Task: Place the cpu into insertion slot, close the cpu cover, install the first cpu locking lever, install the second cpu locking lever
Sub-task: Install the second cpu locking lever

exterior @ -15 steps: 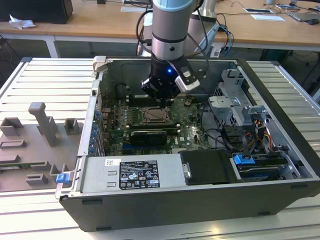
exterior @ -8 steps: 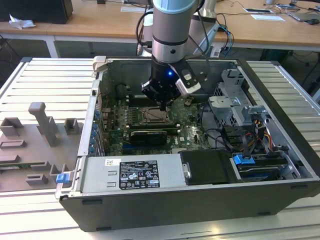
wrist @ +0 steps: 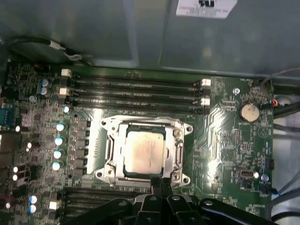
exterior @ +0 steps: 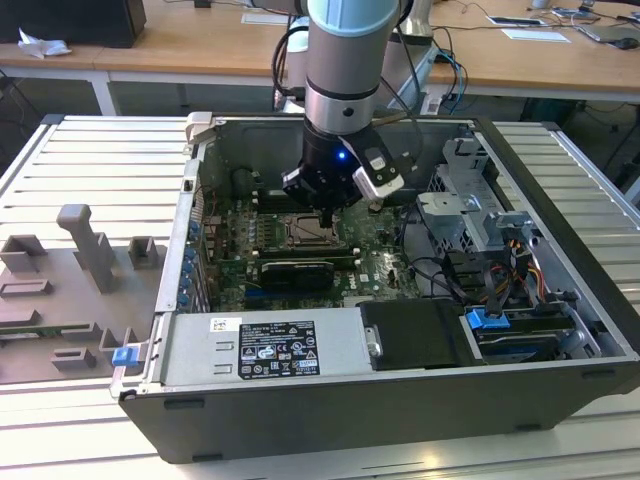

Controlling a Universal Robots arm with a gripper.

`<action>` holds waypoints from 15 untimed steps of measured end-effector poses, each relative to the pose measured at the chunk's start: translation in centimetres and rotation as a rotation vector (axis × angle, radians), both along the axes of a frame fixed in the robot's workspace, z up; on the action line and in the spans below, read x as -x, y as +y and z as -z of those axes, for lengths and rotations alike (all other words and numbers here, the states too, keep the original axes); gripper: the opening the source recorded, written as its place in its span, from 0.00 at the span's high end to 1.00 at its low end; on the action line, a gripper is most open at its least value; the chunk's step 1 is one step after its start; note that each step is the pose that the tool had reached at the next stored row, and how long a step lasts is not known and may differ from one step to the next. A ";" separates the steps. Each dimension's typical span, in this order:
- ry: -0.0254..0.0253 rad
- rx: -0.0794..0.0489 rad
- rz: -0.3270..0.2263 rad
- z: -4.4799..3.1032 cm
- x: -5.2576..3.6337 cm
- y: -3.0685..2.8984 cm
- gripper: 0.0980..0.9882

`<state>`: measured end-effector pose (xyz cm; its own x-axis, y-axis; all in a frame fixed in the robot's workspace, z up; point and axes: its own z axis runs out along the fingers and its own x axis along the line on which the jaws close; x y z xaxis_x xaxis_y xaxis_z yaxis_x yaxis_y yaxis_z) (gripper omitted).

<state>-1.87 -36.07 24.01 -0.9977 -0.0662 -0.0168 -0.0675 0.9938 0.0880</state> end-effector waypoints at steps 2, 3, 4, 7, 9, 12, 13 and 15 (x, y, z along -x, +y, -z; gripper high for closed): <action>0.0000 0.000 0.000 0.00 0.00 -0.18 0.99; 0.0001 0.000 0.000 0.00 0.00 -0.29 0.99; 0.0000 0.000 0.000 0.00 0.00 -0.35 0.99; 0.0001 0.000 0.000 0.00 0.00 -0.58 0.99; 0.0000 0.000 0.000 0.00 0.00 -0.78 0.99; 0.0000 0.000 0.000 0.00 0.01 -1.14 0.99; 0.0000 0.000 0.000 0.00 0.01 -1.27 0.99; 0.0000 0.000 0.000 0.01 0.03 -1.65 0.99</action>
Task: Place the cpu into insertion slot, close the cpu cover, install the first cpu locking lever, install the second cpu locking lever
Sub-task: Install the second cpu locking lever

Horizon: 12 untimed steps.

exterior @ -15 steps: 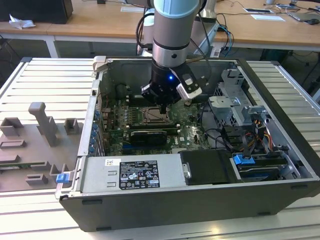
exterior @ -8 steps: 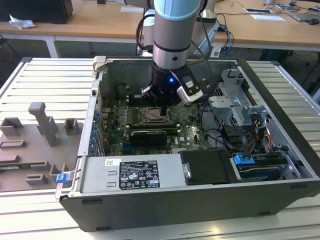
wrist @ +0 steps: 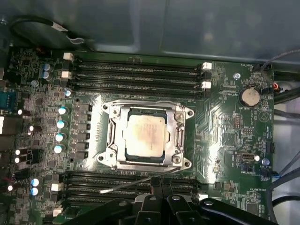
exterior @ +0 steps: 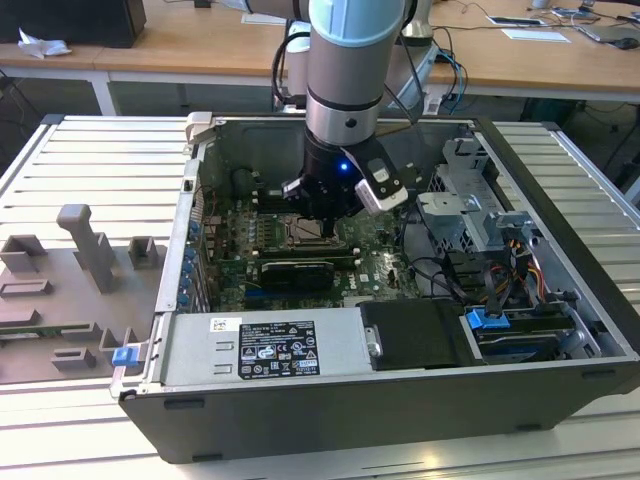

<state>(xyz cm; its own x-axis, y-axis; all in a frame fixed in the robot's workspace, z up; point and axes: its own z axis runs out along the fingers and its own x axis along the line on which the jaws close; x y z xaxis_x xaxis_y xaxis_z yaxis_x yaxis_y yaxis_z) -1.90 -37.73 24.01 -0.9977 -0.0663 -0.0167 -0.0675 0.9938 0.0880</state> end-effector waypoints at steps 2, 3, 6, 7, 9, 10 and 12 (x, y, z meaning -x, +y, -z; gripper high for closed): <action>0.0000 0.000 0.000 0.00 0.04 -0.23 0.99; 0.0000 0.000 0.000 0.00 0.06 -0.31 0.99; 0.0000 0.000 0.000 0.00 0.16 -0.56 0.99; 0.0000 0.000 0.000 0.00 0.21 -0.62 0.99; 0.0000 0.000 0.000 0.00 0.30 -0.73 0.99; 0.0000 0.000 0.000 0.00 0.33 -0.80 0.99; 0.0000 0.000 0.000 0.00 0.45 -0.93 0.99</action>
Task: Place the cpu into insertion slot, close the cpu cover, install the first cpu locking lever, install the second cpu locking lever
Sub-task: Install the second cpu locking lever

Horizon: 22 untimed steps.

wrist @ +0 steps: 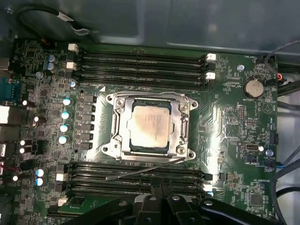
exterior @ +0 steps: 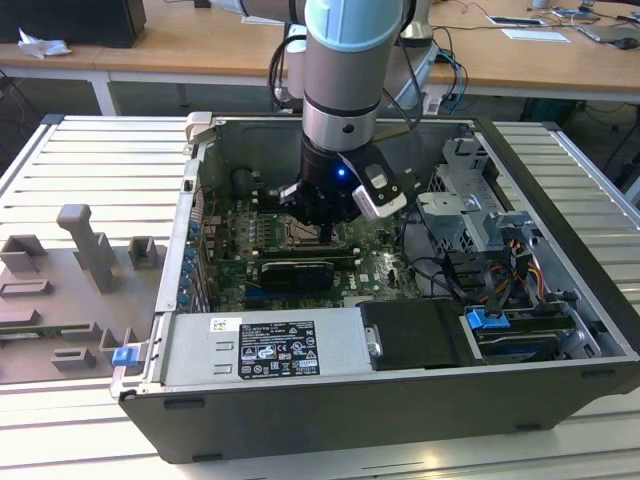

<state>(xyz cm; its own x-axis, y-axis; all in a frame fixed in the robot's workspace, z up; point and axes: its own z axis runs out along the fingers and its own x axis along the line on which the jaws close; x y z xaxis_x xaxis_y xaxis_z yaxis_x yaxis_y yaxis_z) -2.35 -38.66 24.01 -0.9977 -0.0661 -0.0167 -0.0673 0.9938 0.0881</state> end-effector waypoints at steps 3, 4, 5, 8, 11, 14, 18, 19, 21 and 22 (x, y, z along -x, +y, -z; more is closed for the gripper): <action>0.0001 -0.015 0.000 0.00 0.10 -0.56 0.99; 0.0000 -0.036 -0.001 0.00 0.21 -0.60 0.99; 0.0000 -0.079 -0.002 0.01 0.33 -0.63 0.99; 0.0001 -0.095 -0.002 0.05 1.15 -0.80 0.99; -0.0001 -0.101 -0.002 0.24 2.11 -0.82 0.99; 0.0000 -0.107 -0.003 1.03 2.29 -0.83 0.99; 0.0001 -0.111 -0.002 1.49 2.30 -0.83 0.99; 0.0001 -0.112 -0.002 1.53 2.30 -0.83 0.99; 0.0000 -0.112 -0.003 1.63 2.30 -0.83 0.99; 0.0001 -0.112 -0.003 1.67 2.32 -0.83 0.99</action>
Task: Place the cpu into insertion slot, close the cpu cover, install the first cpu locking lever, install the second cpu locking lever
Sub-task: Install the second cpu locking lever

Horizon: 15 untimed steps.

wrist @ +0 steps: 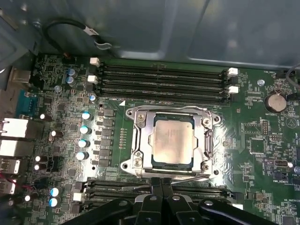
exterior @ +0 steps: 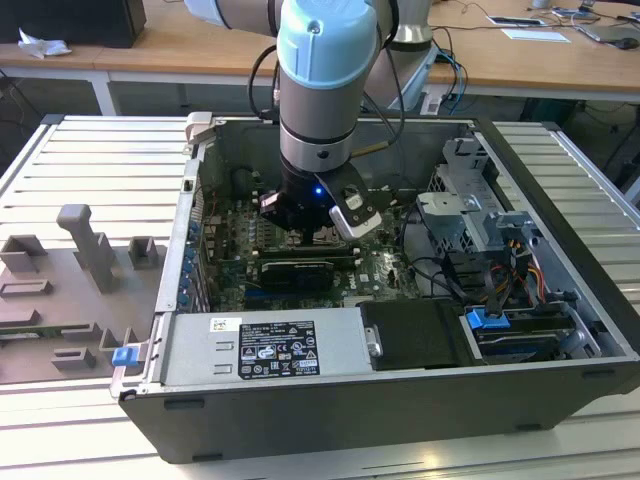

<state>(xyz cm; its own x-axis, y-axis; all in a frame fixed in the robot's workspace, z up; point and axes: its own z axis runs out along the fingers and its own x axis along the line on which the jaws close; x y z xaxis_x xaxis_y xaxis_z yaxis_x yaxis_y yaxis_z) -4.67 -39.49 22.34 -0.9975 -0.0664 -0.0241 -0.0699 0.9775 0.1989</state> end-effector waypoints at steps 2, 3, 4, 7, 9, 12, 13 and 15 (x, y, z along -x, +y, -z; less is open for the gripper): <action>0.0001 0.000 0.000 0.07 0.04 0.00 0.99; 0.0001 0.000 0.000 0.08 0.04 0.00 0.99; 0.0000 0.000 0.000 0.11 0.05 0.00 0.99; 0.0000 -0.001 0.000 0.16 0.05 0.00 0.99; 0.0000 -0.002 0.000 0.21 0.06 0.00 0.99; -0.0001 -0.002 0.000 0.31 0.06 0.00 0.99; 0.0000 -0.003 0.000 0.35 0.07 0.00 0.99; 0.0000 -0.006 0.000 0.45 0.13 -0.02 0.99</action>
<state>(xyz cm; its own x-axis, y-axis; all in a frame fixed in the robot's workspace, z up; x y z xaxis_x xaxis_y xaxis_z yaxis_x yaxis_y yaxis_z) -4.80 -39.51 21.89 -0.9975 -0.0659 -0.0245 -0.0696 0.9763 0.2048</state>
